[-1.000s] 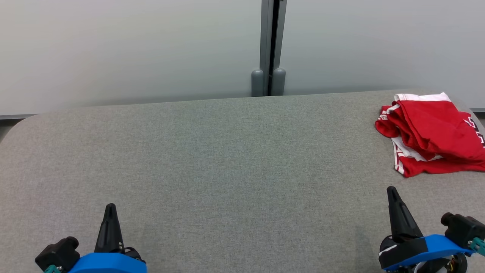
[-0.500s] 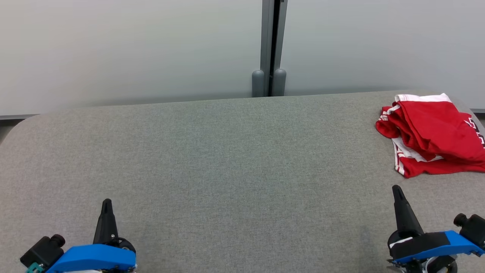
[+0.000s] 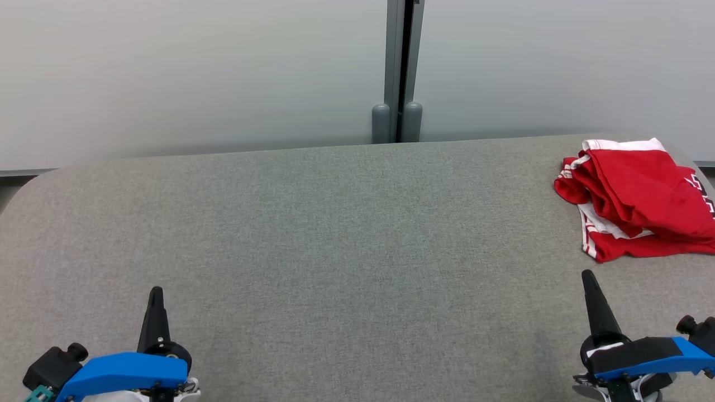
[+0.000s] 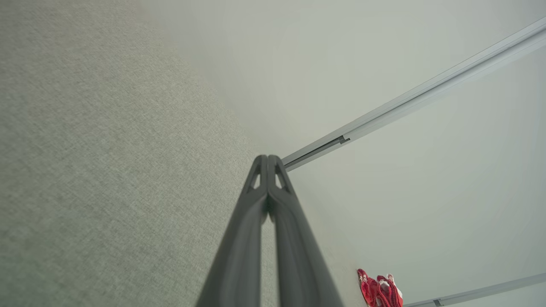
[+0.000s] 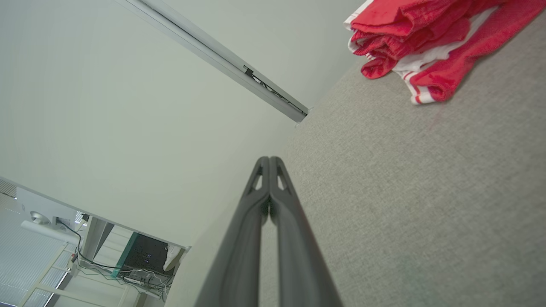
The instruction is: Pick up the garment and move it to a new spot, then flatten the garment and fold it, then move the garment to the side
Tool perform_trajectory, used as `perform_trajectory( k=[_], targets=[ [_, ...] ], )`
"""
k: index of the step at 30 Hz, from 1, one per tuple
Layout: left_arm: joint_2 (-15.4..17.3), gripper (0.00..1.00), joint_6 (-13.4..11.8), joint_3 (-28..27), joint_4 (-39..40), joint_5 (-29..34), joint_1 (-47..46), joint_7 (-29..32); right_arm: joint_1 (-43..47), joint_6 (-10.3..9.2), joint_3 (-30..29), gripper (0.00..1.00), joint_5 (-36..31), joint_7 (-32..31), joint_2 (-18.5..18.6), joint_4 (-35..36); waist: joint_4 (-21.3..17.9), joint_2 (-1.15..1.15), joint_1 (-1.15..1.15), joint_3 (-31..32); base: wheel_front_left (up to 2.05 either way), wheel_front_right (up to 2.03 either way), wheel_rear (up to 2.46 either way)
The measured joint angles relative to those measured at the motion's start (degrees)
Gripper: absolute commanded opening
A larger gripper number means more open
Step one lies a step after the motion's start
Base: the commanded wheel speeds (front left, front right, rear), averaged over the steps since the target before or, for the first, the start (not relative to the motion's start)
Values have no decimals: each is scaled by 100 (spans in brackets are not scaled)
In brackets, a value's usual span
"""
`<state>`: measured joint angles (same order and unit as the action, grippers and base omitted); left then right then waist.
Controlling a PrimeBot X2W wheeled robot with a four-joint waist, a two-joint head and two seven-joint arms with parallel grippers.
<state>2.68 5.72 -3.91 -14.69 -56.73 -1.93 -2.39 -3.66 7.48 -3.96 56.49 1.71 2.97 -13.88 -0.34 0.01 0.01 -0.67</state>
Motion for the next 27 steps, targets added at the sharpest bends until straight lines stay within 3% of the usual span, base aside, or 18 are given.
perform_trajectory(
  k=[27],
  targets=[
    [4,0,81,-112,25,-1600,-177,402,-93,0,-113,0,1601,-368,-2,-2,13,0,0,19,0,0,0]
  ],
)
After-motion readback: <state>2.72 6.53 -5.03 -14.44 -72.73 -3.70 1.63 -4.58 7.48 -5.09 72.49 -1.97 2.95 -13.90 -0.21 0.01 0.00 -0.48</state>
